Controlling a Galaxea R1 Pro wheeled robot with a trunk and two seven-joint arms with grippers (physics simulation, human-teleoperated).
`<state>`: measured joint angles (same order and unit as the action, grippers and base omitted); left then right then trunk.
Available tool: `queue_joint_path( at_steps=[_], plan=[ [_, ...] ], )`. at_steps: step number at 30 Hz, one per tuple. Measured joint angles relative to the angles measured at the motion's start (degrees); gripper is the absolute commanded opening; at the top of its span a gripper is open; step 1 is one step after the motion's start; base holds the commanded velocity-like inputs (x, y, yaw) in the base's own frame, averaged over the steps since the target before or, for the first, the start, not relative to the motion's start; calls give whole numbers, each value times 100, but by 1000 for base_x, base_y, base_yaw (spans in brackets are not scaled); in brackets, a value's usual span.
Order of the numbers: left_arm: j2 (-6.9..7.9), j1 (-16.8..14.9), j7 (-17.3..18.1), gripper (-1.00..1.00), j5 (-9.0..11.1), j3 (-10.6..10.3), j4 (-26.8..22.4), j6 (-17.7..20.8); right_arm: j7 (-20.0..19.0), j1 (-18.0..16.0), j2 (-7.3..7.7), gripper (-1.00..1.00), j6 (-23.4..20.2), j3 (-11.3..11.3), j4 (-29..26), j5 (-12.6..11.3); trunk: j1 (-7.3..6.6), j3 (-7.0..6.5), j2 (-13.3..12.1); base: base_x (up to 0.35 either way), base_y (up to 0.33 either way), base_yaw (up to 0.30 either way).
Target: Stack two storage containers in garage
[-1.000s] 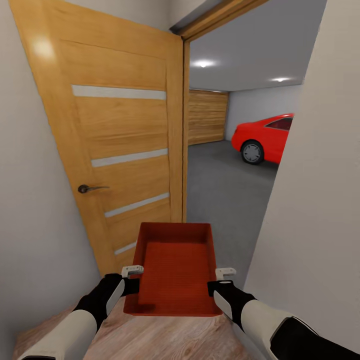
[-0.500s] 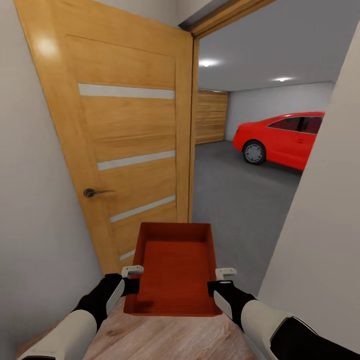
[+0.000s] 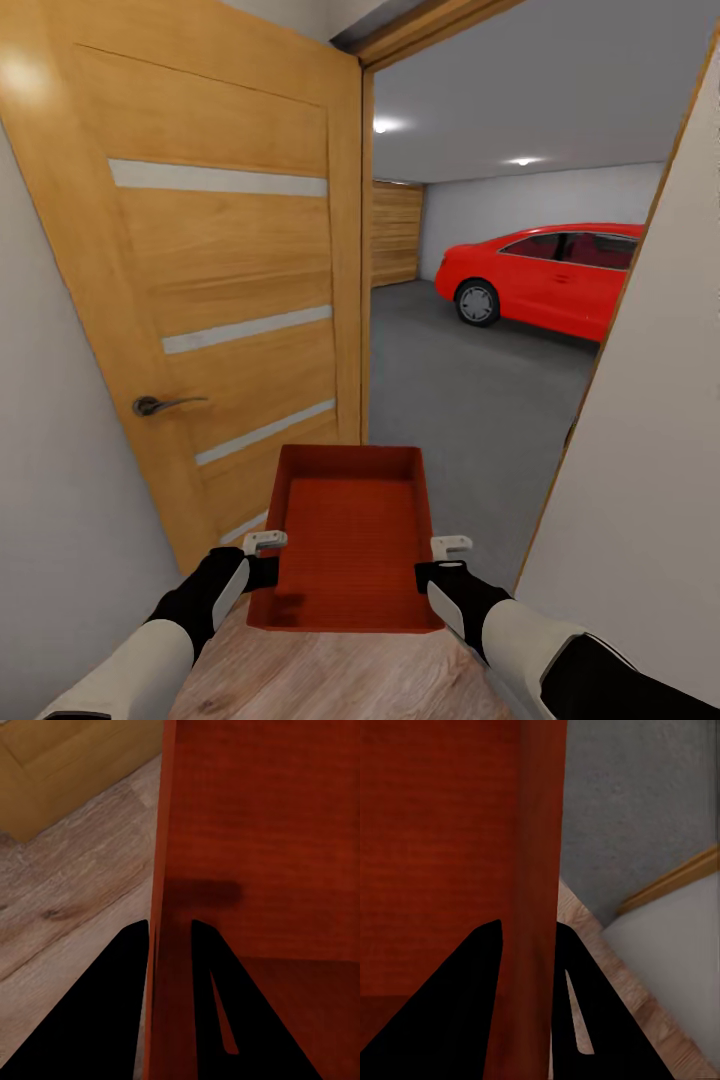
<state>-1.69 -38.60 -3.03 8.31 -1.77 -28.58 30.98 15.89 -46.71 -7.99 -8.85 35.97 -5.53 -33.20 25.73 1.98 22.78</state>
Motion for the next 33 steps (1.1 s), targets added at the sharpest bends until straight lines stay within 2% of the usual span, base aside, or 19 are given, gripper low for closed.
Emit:
queue_joint_path(
  at_steps=[33],
  plan=[
    [0, 0, -2, -100, 5, -1, 1, 1, 0, 0, 0, -100, -5, -5, -1, 7, 0, 0, 0, 151, 171, -242]
  ],
)
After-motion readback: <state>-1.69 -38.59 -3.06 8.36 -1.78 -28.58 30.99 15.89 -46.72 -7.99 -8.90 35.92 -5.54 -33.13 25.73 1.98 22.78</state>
